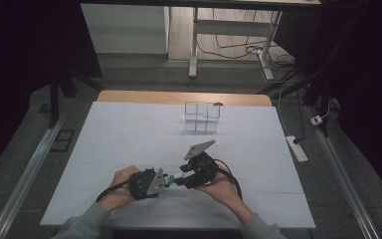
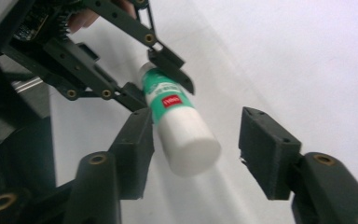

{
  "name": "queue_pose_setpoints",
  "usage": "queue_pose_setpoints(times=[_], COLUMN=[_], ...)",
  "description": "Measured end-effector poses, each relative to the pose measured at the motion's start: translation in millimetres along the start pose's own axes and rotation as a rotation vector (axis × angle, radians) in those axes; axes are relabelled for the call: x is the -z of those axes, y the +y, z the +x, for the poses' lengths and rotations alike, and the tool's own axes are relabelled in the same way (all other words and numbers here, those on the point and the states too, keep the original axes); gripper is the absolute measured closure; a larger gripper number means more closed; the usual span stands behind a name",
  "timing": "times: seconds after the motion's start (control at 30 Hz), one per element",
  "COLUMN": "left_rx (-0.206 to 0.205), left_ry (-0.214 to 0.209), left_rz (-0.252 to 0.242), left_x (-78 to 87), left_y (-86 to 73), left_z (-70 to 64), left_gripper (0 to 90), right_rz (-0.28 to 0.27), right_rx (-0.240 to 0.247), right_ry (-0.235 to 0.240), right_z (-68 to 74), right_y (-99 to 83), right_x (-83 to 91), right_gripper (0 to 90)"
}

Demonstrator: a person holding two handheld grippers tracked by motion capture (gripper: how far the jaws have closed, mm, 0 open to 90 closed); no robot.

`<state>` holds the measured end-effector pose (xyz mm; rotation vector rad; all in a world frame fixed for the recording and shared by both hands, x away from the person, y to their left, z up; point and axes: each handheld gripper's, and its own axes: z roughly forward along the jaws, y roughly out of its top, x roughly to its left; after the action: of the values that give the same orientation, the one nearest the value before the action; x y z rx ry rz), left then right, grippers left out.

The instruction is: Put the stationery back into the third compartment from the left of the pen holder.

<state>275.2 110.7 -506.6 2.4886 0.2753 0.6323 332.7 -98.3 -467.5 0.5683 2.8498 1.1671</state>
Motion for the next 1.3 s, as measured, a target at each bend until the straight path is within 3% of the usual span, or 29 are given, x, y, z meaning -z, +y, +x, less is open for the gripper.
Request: queue_pose_setpoints(times=[0.1,0.27,0.43,0.63,0.83,1.3], left_rx=[0.034,0.124,0.212,0.266,0.291,0.307], left_ry=[0.015,0.029,0.042,0.066,0.081,0.074], left_rz=[-0.004,-0.033,-0.08,-0.114,-0.155,-0.176], left_x=[1.6,4.4,8.1,11.0,14.7,13.2], left_y=[-3.8,-13.0,-20.9,-26.1,-26.9,-25.0], left_z=[5.6,16.9,26.4,32.1,34.2,33.9], left_gripper=[65.0,65.0,65.0,65.0,65.0,65.0], right_rz=[-0.055,-0.137,-0.177,-0.242,-0.311,-0.321], right_rx=[0.006,0.002,-0.012,-0.045,-0.046,-0.059], right_ry=[-0.008,-0.043,-0.069,-0.091,-0.097,-0.111], right_z=[-0.9,-3.6,-8.1,-14.5,-16.1,-15.4], right_y=[-1.2,-3.3,-7.2,-12.8,-16.3,-16.8], right_x=[4.9,14.4,17.1,20.0,23.9,19.8], right_gripper=[40.4,37.6,36.3,34.1,33.7,30.0])
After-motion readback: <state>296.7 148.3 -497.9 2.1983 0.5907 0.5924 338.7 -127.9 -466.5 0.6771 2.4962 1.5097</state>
